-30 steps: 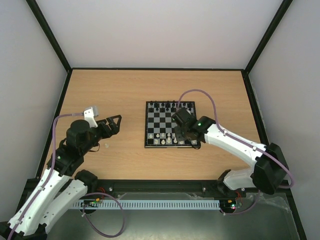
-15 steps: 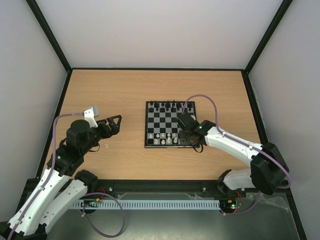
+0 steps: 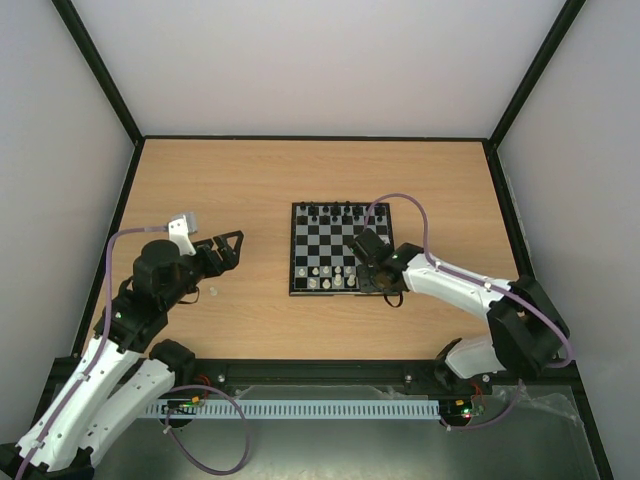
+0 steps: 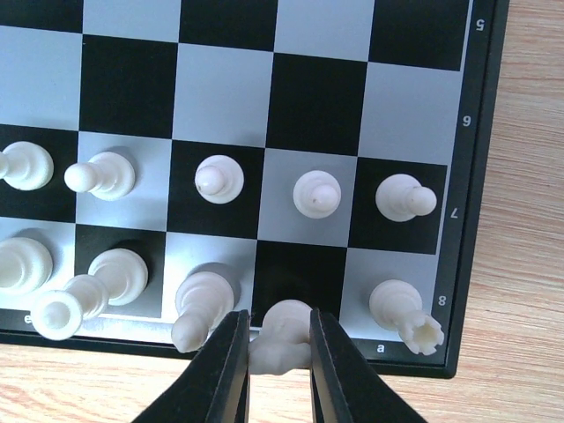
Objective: Set up the chess pieces on the board
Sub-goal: Place the chess piece on the chessboard, then pick up the chess piece at the center of the board.
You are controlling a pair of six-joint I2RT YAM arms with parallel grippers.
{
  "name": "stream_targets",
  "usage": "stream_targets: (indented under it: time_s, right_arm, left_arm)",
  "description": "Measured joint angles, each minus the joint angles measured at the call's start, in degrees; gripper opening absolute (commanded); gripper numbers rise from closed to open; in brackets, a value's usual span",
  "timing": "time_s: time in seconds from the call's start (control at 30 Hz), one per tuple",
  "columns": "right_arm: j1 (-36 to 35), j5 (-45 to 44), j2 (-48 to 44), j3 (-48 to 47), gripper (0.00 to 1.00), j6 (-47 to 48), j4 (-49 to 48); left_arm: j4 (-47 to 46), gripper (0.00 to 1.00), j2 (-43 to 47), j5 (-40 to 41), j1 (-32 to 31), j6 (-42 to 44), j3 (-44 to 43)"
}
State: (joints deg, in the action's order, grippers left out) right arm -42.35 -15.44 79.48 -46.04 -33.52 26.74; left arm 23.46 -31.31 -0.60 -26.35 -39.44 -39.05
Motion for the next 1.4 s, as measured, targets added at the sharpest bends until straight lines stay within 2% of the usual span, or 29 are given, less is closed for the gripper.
stream_targets:
  time_s: [0.2, 0.3, 0.6, 0.77, 0.83, 0.97, 1.07, 1.2, 1.4]
  right_arm:
    - [0.57, -0.02, 1.01, 0.13, 0.17, 0.04, -1.22]
    - [0.72, -0.02, 1.11, 0.48, 0.23, 0.04, -1.49]
    - [1.05, 0.00, 1.11, 0.79, 0.25, 0.07, -1.62]
    - [1.09, -0.33, -0.20, 0.42, 0.31, 0.04, -0.48]
    - [1.09, -0.57, -2.08, -0.81, 0.35, 0.04, 0.98]
    - [1.09, 0.63, -6.91, -5.44, 0.54, 0.59, 2.47]
    - [0.50, 3.45, -7.98, -8.94, 0.63, 1.75, 2.23]
    - [-3.13, 7.17, -4.59, -13.27, 0.67, 3.32, 1.51]
    - [-10.97, 11.93, 10.93, -25.64, 0.59, 5.99, -0.68]
  left_arm:
    - [0.02, 0.99, 0.22, 0.00, 0.00, 0.00, 0.15]
    - [0.02, 0.99, 0.24, 0.00, 0.00, 0.00, 0.15]
    - [0.02, 0.99, 0.22, 0.00, 0.00, 0.00, 0.17]
    - [0.00, 0.99, 0.22, 0.02, 0.00, 0.00, 0.17]
    - [0.00, 0.99, 0.22, 0.02, 0.00, 0.00, 0.17]
    - [0.04, 0.99, 0.09, 0.72, 0.00, 0.07, 0.15]
    - [2.23, 0.99, -0.17, 2.86, 0.00, 0.59, -1.40]
    - [5.07, 0.99, 1.05, 5.75, 0.00, 2.23, -8.26]
    - [6.60, 0.99, 5.51, 7.30, 0.00, 3.43, -16.31]
